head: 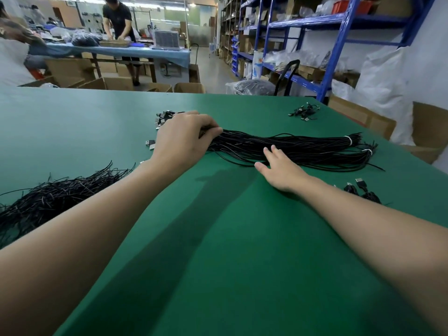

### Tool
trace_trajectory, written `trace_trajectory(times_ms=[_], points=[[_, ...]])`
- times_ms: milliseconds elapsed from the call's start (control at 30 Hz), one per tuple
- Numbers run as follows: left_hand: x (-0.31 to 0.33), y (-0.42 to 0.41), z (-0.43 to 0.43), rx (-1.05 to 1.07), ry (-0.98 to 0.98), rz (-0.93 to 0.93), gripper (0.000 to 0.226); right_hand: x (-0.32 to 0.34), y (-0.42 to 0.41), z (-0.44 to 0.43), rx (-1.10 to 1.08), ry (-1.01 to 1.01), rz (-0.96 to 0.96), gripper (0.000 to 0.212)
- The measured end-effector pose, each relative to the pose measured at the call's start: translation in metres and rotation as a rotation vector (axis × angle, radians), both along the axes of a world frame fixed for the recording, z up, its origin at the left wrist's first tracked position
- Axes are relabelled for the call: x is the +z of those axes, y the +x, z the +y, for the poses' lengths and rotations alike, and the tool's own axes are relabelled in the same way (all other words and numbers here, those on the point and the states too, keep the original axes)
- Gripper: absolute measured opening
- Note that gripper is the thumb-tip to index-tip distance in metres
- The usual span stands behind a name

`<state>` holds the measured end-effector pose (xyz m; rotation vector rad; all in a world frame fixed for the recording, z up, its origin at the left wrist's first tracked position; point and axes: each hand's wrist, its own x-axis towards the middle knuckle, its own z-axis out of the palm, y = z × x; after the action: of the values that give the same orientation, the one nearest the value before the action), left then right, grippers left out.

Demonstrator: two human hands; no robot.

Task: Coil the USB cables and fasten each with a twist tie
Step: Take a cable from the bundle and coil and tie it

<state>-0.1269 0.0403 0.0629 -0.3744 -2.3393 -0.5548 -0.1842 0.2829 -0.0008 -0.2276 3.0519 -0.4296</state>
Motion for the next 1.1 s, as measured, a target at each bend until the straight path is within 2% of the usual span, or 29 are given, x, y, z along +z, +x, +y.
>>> trace_trajectory(times_ms=[167,367,600,667,767,867,1033,1100], points=[[-0.013,0.029,-0.003,0.025,0.057,-0.107,0.016,-0.009,-0.025,0.012,-0.107,0.103,-0.022,0.075],[-0.026,0.039,-0.016,0.028,0.239,-0.229,0.013,-0.018,-0.035,0.022,-0.084,0.102,-0.012,0.074],[-0.027,0.052,-0.033,0.041,0.512,-0.304,0.021,-0.016,-0.038,0.026,-0.077,0.088,-0.037,0.074],[-0.029,0.057,-0.032,0.051,0.494,-0.358,0.022,-0.017,-0.036,0.022,-0.092,0.092,0.011,0.074],[-0.036,0.065,-0.028,0.027,0.367,-0.496,0.024,-0.021,-0.032,0.017,-0.132,0.122,0.147,0.08],[-0.041,0.07,-0.025,-0.01,0.291,-0.608,0.026,-0.024,-0.034,0.015,-0.153,0.158,0.14,0.089],[-0.026,0.071,-0.034,-0.083,0.416,-0.667,0.029,-0.028,-0.043,0.02,-0.153,0.138,0.035,0.092],[-0.011,0.071,-0.043,-0.116,0.526,-0.67,0.028,-0.028,-0.045,0.022,-0.155,0.135,0.034,0.093]])
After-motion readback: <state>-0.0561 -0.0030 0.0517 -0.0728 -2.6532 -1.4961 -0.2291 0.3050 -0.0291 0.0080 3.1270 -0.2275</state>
